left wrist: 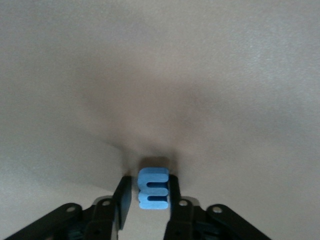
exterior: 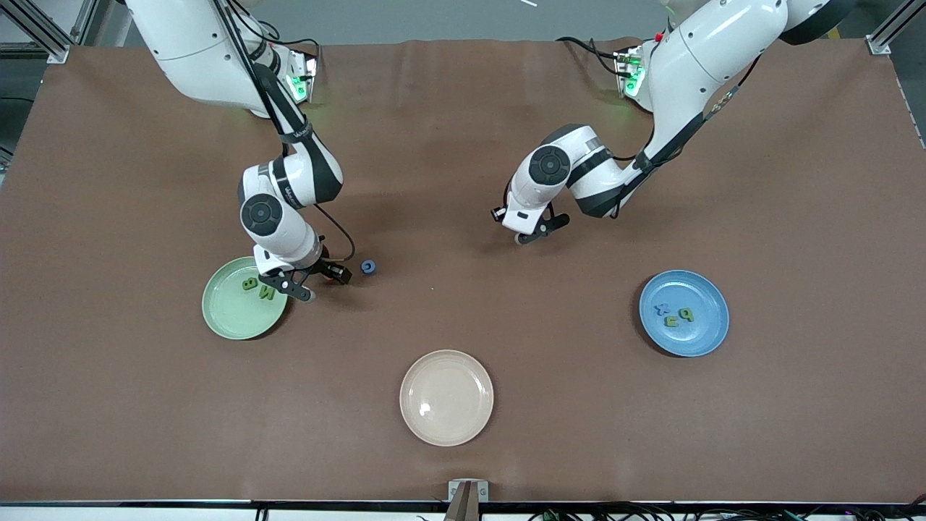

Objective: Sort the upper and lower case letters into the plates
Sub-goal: 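Place the e in the blue plate while the right gripper places the Q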

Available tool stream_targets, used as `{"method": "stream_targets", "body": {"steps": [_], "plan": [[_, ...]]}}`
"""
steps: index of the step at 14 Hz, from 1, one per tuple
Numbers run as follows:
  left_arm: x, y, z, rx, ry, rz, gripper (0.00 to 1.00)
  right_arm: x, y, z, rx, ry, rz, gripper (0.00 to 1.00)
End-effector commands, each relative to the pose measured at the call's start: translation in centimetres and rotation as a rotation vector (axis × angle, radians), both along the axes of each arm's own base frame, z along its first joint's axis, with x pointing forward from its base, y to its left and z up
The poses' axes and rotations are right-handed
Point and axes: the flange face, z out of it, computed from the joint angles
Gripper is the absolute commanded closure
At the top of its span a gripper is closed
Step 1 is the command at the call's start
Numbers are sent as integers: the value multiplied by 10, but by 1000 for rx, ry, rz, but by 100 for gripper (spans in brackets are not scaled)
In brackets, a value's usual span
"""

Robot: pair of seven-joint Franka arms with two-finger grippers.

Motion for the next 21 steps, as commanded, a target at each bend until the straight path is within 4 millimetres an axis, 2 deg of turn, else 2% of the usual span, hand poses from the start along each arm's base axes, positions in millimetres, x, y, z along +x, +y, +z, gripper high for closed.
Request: {"method": "stream_targets", "body": {"steps": [1, 2, 3, 5, 7, 8, 9, 11, 13, 14, 15, 17, 18, 19, 20, 21], "plan": [[2, -4, -3, -4, -10, 36, 87, -8, -1, 1, 6, -3, -19, 43], [5, -4, 0, -4, -18, 44, 99, -8, -1, 2, 6, -3, -19, 51], [15, 4, 8, 0, -36, 57, 100, -8, -1, 1, 4, 1, -19, 59], [50, 30, 37, 15, -101, 113, 100, -8, -3, 1, 5, 0, -22, 66], [85, 57, 61, 59, -129, 156, 100, -7, -2, 2, 4, 3, -22, 90], [110, 80, 72, 89, -138, 177, 100, -4, -4, 6, 4, 6, -20, 99], [134, 104, 83, 116, -159, 183, 100, 2, -7, 15, 3, 14, -18, 100], [171, 155, 98, 153, -177, 190, 100, 30, -14, 57, 2, 74, -25, 100], [198, 202, 109, 146, -193, 188, 100, 62, -48, 97, 12, 113, 19, 100], [206, 225, 108, 144, -194, 179, 100, 72, -77, 108, 24, 116, 57, 100], [215, 245, 108, 141, -198, 173, 100, 77, -98, 112, 33, 108, 103, 100], [223, 294, 90, 168, -188, 145, 99, 85, -160, 107, 45, 94, 175, 100], [225, 306, 82, 180, -183, 141, 96, 88, -188, 106, 48, 65, 213, 100], [225, 321, 71, 193, -173, 145, 90, 90, -203, 101, 47, 44, 237, 100], [226, 334, 67, 205, -173, 146, 77, 90, -216, 87, 45, 42, 237, 100], [227, 346, 65, 209, -170, 139, 31, 90, -225, 74, 42, 39, 227, 100]]}}
